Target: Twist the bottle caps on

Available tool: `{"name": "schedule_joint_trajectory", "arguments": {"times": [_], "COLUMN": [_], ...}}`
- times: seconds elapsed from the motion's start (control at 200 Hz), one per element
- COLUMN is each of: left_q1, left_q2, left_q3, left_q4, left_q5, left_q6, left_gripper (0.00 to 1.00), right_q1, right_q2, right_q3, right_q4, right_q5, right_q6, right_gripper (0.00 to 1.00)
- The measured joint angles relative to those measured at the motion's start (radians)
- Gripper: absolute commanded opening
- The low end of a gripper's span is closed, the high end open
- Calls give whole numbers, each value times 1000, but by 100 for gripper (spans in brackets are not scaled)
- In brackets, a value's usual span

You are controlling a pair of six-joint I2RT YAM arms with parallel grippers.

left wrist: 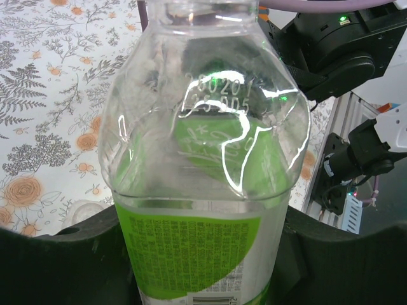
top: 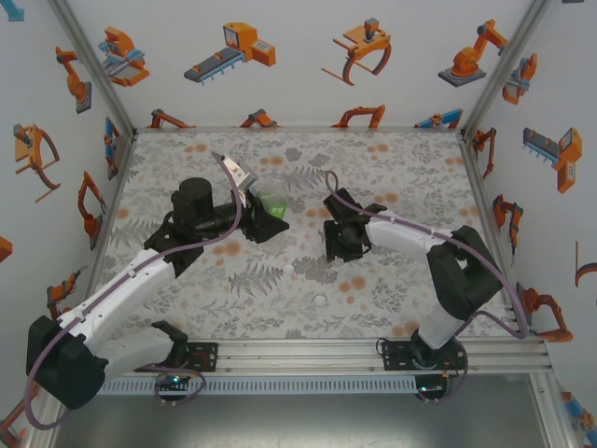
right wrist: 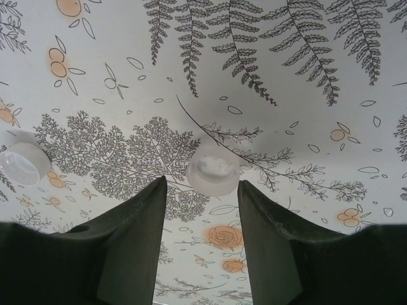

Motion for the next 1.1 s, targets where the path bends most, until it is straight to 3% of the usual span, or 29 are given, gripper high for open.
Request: {"name": "schedule_joint_trajectory", "arguments": {"times": [0.936,1.102], "left_q1": [0,0], "left_q2": [0,3], "left_q3": [0,0], "left_q4": [14,14], "left_q5": [-3,-3], "left_q6": [-4,-6], "left_gripper": [0,0], "right_q1": [0,0], "right_q2": [19,31], "right_q3": [-18,-32], "right_q4": [16,37], "right_q5": [-6,-8], "right_q6": [0,1], "right_gripper": [44,37]}}
